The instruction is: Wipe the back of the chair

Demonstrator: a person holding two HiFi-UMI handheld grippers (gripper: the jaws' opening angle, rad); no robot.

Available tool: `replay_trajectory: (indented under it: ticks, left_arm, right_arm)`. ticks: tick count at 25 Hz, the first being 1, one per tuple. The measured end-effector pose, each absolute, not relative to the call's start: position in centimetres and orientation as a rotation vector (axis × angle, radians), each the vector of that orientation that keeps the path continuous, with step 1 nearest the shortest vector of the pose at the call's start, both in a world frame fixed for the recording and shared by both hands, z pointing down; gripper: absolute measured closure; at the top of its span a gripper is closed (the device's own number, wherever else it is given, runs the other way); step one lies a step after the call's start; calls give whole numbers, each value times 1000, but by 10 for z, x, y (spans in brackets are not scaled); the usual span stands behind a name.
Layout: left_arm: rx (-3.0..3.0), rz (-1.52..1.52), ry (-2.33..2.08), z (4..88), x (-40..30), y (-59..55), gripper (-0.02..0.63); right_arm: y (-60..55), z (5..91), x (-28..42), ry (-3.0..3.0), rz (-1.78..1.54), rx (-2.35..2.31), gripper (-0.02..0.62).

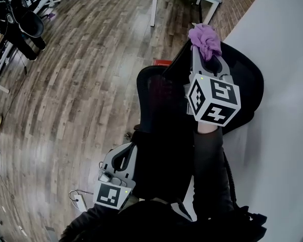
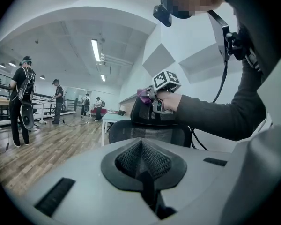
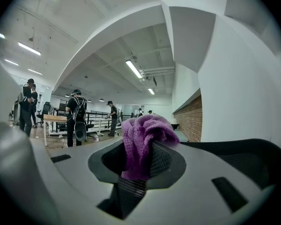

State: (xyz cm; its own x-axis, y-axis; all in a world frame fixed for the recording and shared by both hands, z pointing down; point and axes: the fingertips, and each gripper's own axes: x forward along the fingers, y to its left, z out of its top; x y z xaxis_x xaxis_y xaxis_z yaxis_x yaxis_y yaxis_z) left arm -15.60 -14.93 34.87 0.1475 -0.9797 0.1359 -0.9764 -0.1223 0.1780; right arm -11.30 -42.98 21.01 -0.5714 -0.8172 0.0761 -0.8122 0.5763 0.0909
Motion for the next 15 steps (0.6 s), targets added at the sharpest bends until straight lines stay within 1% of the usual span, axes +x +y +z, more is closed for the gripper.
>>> replay_trajectory:
  ticks: [15]
  left_arm:
    - [2167, 24, -1949, 352, -156, -137, 601]
  right_arm:
    - [-408, 221, -130, -2770, -34, 1304, 502]
